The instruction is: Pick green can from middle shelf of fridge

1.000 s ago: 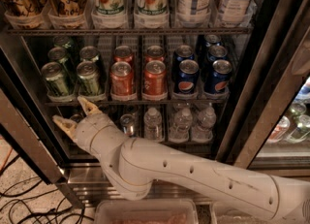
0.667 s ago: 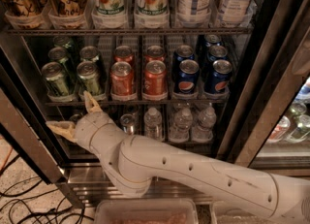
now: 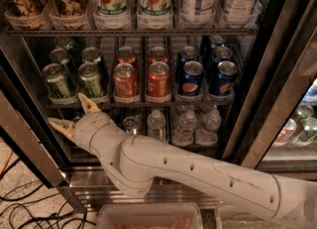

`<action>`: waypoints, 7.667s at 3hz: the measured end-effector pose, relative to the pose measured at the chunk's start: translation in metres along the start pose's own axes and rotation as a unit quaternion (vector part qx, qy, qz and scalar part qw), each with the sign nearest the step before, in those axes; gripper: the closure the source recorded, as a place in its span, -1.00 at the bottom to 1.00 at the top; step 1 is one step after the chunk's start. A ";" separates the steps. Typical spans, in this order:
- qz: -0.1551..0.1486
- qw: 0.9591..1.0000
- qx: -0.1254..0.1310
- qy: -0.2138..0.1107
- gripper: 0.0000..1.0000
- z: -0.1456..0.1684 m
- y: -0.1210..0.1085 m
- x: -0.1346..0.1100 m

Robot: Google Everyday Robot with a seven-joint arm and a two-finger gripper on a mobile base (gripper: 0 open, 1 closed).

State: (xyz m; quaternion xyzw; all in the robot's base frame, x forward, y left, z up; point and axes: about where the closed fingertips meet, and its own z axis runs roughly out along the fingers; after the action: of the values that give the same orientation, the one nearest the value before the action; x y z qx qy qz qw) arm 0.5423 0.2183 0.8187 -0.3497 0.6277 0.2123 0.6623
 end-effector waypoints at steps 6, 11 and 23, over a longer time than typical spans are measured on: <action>0.020 0.999 0.001 -0.032 -0.40 0.053 -0.047 -0.004; 0.028 0.998 -0.047 -0.030 -0.22 0.085 -0.033 -0.002; -0.011 0.991 -0.028 -0.129 1.00 0.012 -0.023 -0.069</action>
Offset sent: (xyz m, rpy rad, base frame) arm 0.0348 0.0085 0.0096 0.0463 -0.0351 0.0073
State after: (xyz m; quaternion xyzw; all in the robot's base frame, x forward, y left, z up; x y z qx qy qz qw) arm 0.5586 0.2223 0.8908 -0.3450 0.5271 0.2657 0.7297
